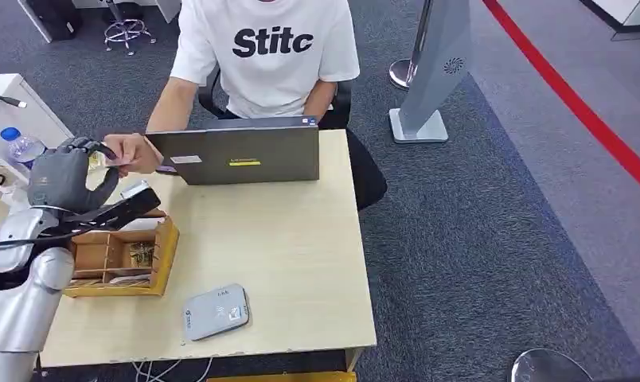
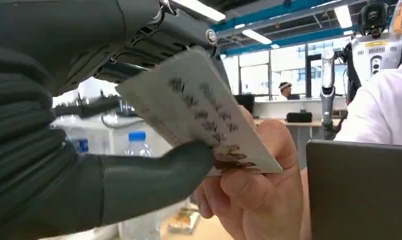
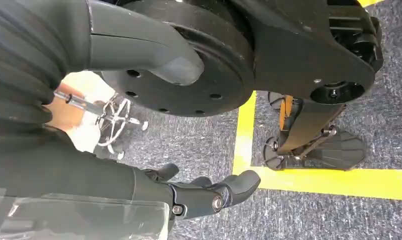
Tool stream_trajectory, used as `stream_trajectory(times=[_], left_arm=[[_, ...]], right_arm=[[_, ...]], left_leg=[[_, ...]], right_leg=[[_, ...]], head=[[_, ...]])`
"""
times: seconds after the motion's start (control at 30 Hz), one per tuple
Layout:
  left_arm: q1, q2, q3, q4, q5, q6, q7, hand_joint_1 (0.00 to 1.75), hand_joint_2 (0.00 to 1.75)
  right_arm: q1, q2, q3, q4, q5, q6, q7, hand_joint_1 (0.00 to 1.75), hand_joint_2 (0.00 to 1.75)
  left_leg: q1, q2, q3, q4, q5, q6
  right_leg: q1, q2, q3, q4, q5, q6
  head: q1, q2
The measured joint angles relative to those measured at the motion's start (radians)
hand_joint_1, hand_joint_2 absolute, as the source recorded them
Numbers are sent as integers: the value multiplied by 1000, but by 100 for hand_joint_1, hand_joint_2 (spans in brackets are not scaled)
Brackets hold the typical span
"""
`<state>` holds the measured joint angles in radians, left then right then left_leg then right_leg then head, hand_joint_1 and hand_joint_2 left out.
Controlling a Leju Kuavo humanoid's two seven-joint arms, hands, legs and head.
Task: Pass the card to the sensor for recognition and then transmit it.
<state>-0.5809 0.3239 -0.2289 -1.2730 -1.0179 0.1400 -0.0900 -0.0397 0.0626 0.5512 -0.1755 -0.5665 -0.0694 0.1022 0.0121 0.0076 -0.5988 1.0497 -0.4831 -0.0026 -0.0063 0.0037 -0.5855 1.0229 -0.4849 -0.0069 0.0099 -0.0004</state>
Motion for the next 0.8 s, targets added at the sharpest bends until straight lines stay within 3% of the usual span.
stream_trajectory(times=[0.2,0.37,0.63,0.8], left_arm=[[-46,27,-52,7,-124,-14,39,175,175],[-17,29,-62,-39,-93,47,26,175,175],[195,-13,-81,-276,-58,158,-35,175,175],[408,-68,-155,-420,-34,276,-97,175,175]], right_arm=[[0,-2,5,0,13,4,-4,0,175],[0,-2,8,0,11,4,-7,0,175],[1,0,8,1,-14,-14,0,0,175],[5,2,6,1,-27,-24,1,0,175]], left_leg=[[0,0,0,0,0,0],[0,0,0,0,0,0],[-1,1,0,0,-1,0],[-1,1,0,0,-2,1]], right_leg=[[0,0,0,0,0,0],[0,0,0,0,0,0],[0,0,0,-1,0,0],[0,1,0,-2,-1,1]], head=[[0,0],[0,0],[0,0],[0,0]])
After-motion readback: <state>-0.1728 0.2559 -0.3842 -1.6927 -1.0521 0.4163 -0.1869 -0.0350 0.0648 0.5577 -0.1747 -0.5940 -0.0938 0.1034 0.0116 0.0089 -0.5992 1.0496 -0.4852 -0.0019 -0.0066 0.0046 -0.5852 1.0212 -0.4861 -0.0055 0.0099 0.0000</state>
